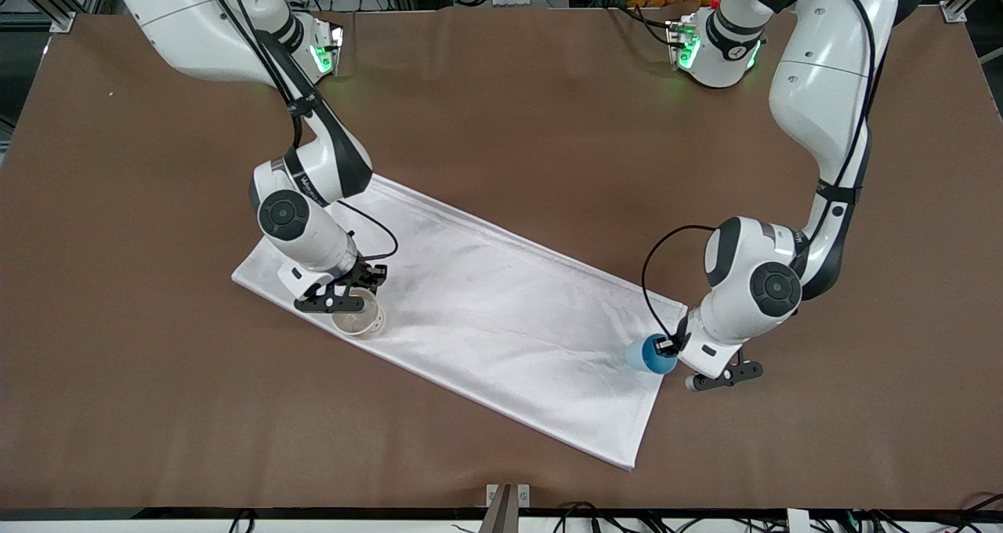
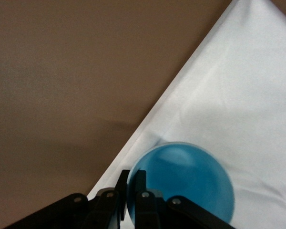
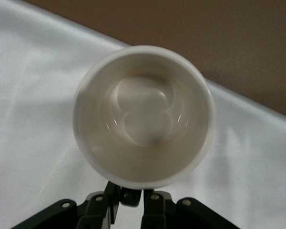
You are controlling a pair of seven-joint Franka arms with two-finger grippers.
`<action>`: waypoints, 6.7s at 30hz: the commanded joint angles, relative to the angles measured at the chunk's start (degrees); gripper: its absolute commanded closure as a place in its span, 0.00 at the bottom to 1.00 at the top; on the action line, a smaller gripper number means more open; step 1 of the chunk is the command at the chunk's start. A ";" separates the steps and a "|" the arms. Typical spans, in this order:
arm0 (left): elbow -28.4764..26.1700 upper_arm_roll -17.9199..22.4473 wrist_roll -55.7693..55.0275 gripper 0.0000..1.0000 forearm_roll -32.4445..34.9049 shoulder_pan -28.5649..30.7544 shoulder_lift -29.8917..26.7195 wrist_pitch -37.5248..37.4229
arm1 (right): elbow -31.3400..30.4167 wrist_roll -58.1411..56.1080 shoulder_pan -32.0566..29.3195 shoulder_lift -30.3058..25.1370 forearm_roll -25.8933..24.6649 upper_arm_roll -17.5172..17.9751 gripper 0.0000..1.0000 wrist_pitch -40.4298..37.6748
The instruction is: Place blue cup into white mug on table
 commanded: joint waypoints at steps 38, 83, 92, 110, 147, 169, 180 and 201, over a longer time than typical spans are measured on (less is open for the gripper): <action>-28.39 -0.03 5.00 1.00 4.23 0.73 -32.97 -16.17 | 31.05 45.33 35.50 16.26 -1.71 2.83 1.00 -6.56; -39.56 -13.30 -10.90 1.00 -1.84 -0.15 -39.04 -7.29 | 31.76 41.04 20.84 -5.96 -1.81 16.35 0.00 -32.39; -37.27 -17.79 -18.64 1.00 -1.31 -1.55 -35.35 -5.97 | 31.76 30.24 7.12 -13.00 -1.80 24.53 0.00 -43.90; -29.71 -17.79 -22.42 0.00 4.22 -2.70 -26.20 -4.92 | 24.99 -2.46 -6.77 -26.01 3.90 13.30 0.00 -53.67; -23.38 -10.77 4.54 0.00 7.13 12.43 -36.04 -21.08 | 16.46 -24.18 -13.98 -30.41 4.70 -2.45 0.00 -46.73; -35.52 6.47 20.29 0.00 6.33 2.92 -51.61 -21.88 | 16.82 -24.53 -13.89 -31.73 7.69 -3.24 0.00 -47.43; -18.91 7.52 22.74 0.00 6.68 4.42 -50.46 -24.59 | 16.55 -24.53 -13.81 -32.34 7.69 -3.24 0.00 -47.78; -8.79 7.44 35.14 0.00 -2.37 6.00 -46.95 -42.45 | 16.55 -24.53 -13.81 -32.25 7.69 -3.24 0.00 -47.78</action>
